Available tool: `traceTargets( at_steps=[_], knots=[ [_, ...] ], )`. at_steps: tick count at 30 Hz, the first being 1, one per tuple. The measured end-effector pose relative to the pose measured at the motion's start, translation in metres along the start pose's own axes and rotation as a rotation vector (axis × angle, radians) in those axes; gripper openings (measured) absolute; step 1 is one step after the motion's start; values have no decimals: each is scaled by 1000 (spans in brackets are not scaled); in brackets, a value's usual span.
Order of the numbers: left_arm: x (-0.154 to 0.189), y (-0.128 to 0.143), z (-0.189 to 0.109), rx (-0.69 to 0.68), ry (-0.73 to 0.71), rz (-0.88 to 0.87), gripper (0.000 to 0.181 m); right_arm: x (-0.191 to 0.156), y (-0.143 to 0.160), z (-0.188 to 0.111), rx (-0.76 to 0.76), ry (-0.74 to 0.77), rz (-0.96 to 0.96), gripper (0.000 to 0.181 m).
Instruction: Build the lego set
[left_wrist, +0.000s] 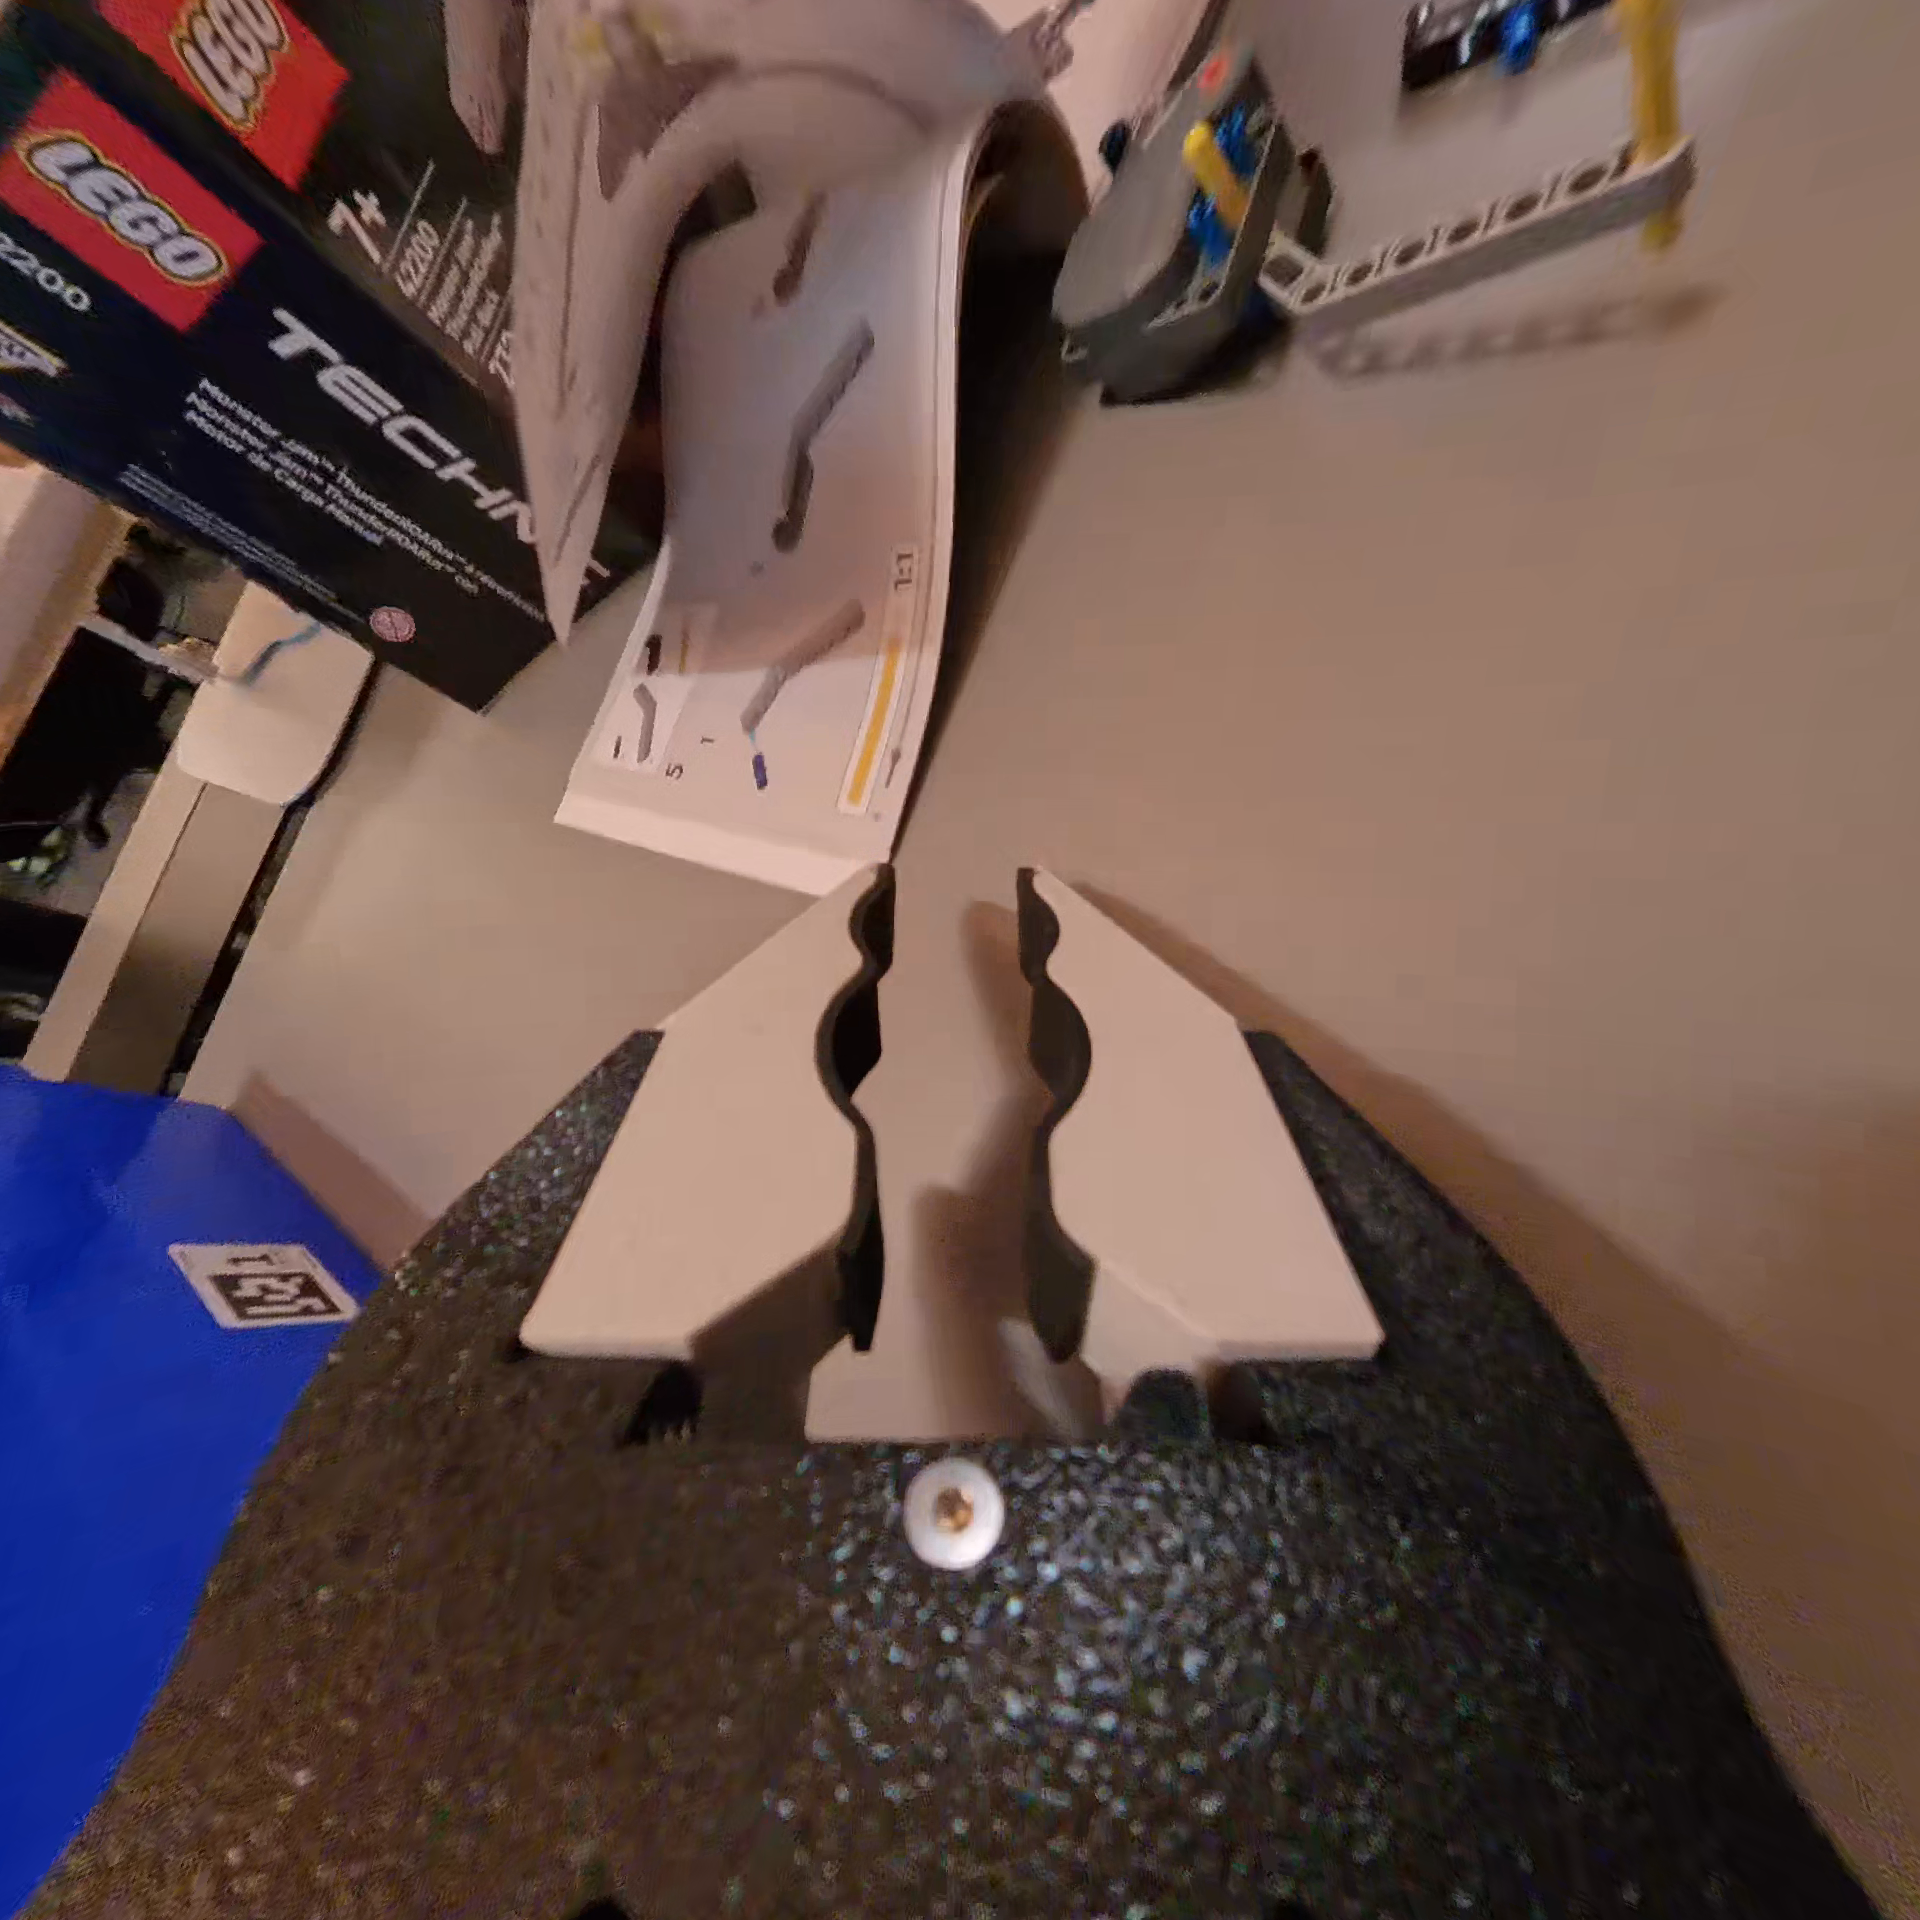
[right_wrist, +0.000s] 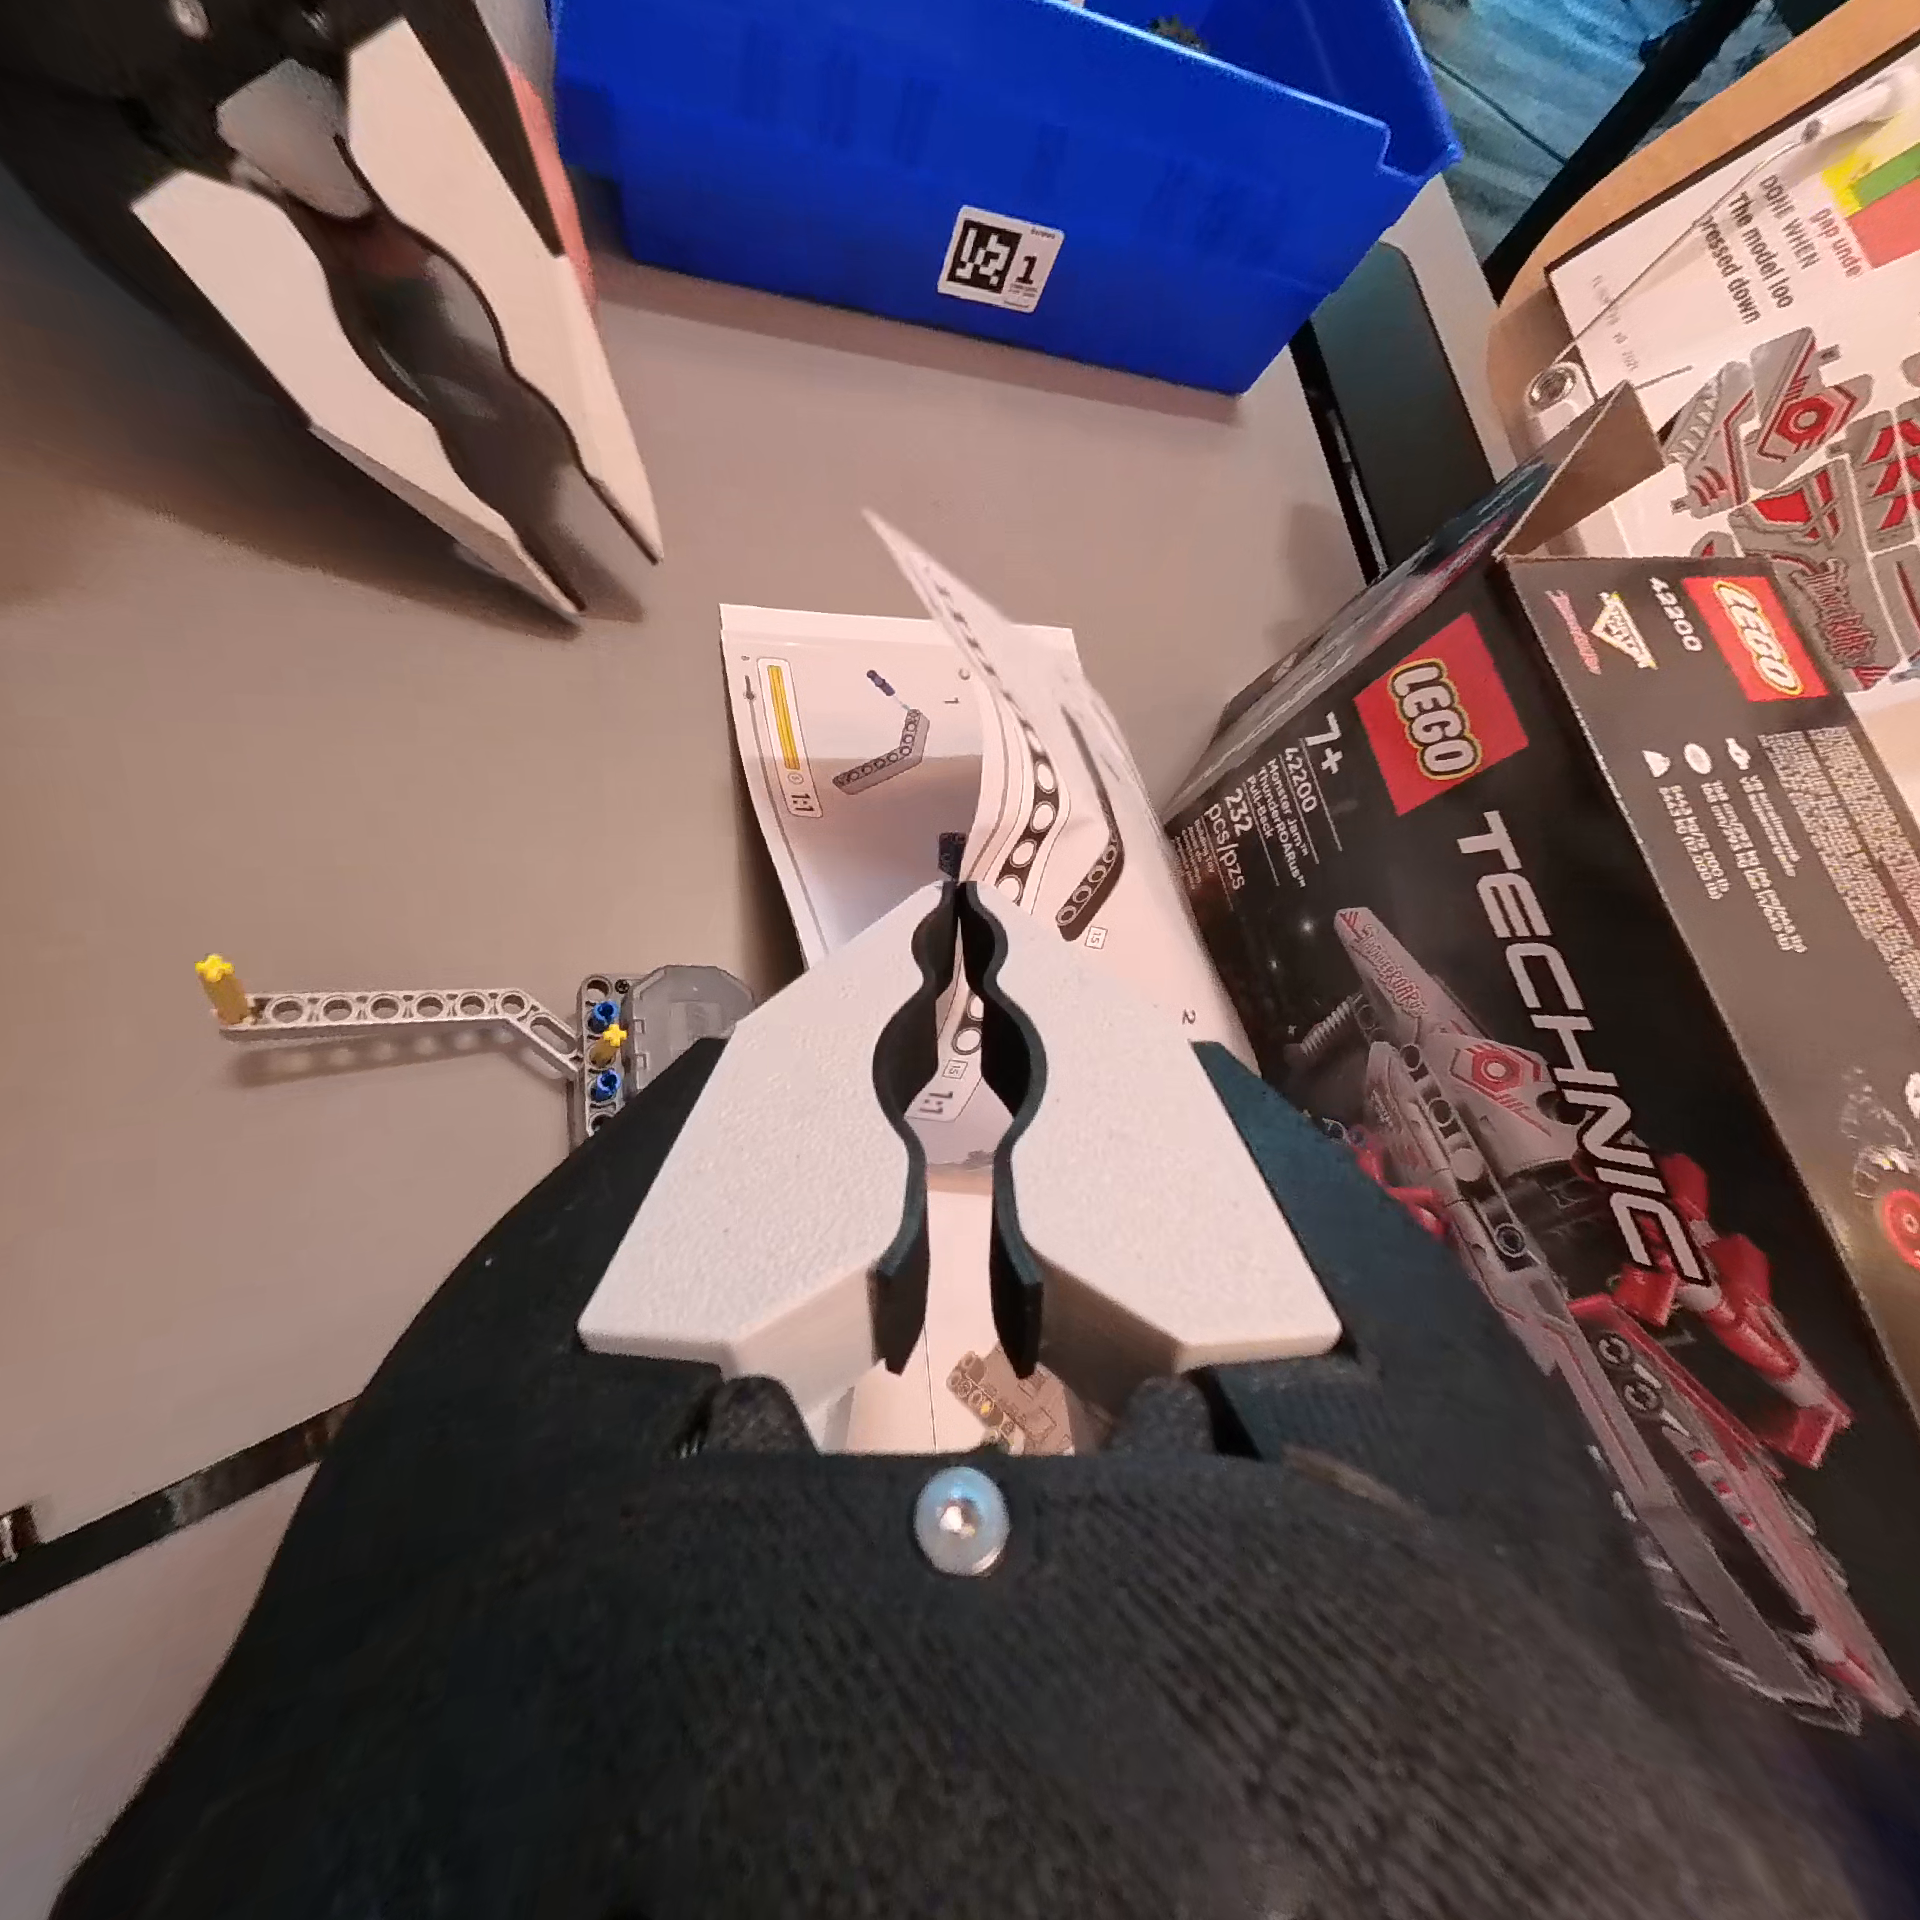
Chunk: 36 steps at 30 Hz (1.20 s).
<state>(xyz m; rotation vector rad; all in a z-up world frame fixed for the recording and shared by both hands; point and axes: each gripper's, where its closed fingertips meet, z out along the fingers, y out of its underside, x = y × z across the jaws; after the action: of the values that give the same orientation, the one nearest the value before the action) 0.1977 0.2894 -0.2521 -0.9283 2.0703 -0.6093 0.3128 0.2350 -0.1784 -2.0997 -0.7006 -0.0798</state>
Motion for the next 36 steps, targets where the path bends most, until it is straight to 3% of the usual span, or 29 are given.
traceTargets(
  at_steps=[4, 36],
  knots=[
    [-2, 10, 1, -44, -6, 17, 19, 5, -1, -6, 22, 18, 27, 0],
    [1, 11, 2, -28, 31, -34, 10, 15, 2, -15, 109, 22, 148, 0]
  ],
)
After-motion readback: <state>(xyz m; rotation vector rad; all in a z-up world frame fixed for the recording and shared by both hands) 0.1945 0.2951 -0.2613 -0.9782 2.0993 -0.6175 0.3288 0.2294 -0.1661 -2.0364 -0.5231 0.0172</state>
